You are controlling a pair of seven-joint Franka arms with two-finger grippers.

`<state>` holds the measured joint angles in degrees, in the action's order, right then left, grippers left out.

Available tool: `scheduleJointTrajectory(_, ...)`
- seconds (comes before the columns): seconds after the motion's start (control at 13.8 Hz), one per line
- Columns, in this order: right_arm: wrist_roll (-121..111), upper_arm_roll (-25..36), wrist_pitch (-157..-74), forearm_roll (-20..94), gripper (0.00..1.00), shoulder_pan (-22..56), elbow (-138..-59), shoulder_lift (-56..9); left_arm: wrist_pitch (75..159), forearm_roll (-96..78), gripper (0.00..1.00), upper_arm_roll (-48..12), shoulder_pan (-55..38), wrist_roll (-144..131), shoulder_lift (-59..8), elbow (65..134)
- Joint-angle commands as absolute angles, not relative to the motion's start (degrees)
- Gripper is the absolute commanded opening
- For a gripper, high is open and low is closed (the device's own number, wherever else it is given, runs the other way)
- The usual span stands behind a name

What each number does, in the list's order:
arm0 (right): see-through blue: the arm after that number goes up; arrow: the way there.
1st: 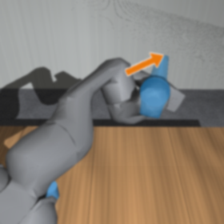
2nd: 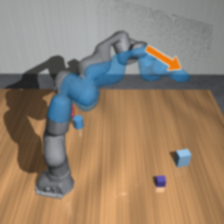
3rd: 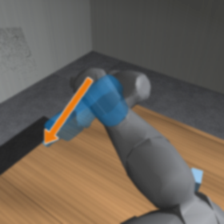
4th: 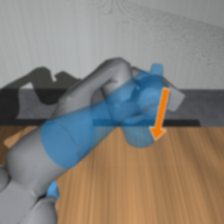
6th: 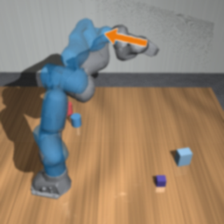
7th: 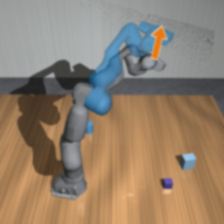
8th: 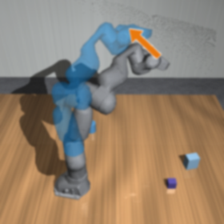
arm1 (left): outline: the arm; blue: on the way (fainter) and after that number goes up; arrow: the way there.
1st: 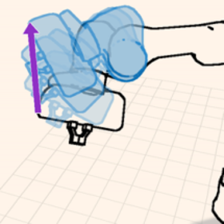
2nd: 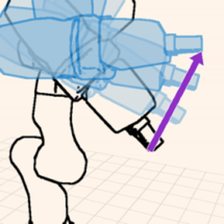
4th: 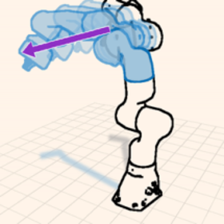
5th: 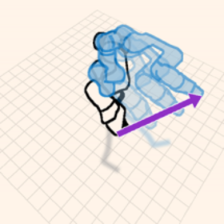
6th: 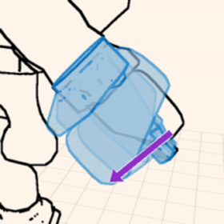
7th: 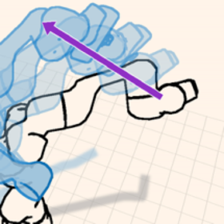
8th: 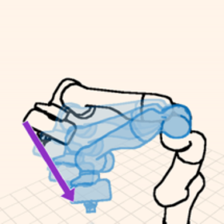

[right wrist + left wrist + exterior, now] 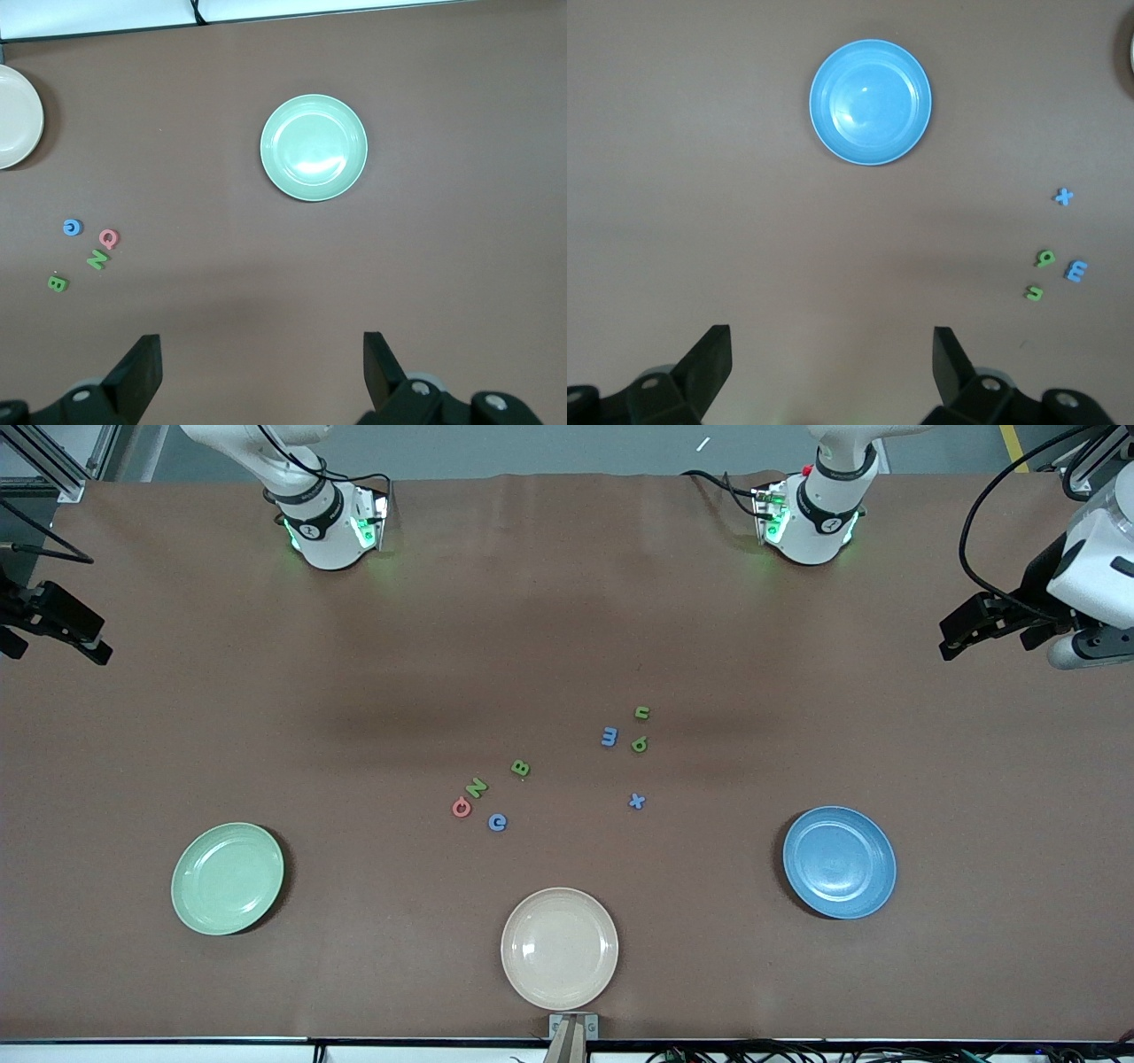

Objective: Sort upper and lower case letters into plates
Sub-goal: 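Move the right gripper to the Z while the left gripper reaches the x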

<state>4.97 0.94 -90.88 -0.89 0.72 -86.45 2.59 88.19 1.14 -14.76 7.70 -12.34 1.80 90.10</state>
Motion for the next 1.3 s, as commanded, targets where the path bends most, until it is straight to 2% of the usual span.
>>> scheduleJointTrajectory(0.0,4.4,1.1,-90.6,-0.4,1.0,0.6,-87.0,3.6,86.9,1.4,1.0,-15.0,7.7,-9.6,2.2,89.6)
scheduleJointTrajectory(0.36,4.4,1.1,-90.9,-0.4,1.0,1.0,-87.2,1.9,86.9,1.3,1.0,-14.9,7.9,-6.8,2.1,89.6)
scheduleJointTrajectory(0.65,4.4,1.1,-91.7,-0.4,1.0,2.9,-87.0,-7.4,87.0,-0.5,1.0,-15.2,7.0,-6.0,-2.6,90.4)
scheduleJointTrajectory(0.72,4.5,1.0,-93.0,-0.3,1.0,3.0,-87.0,-9.9,88.1,-0.6,1.0,-16.9,4.8,-7.6,-4.1,91.7)
scheduleJointTrajectory(0.87,5.5,1.0,-96.7,0.3,1.0,6.3,-87.0,-14.5,93.2,-0.4,1.0,-17.3,1.6,-15.4,-6.9,93.9)
scheduleJointTrajectory(1.01,12.7,1.1,-102.0,0.3,1.0,9.9,-87.1,-19.6,101.9,-0.2,1.0,-17.3,-3.3,-22.4,-9.7,97.7)
scheduleJointTrajectory(1.23,24.7,1.0,-110.7,0.4,1.0,15.4,-87.0,-27.6,113.6,1.5,0.99,-17.0,-9.6,-28.4,-19.1,98.0)
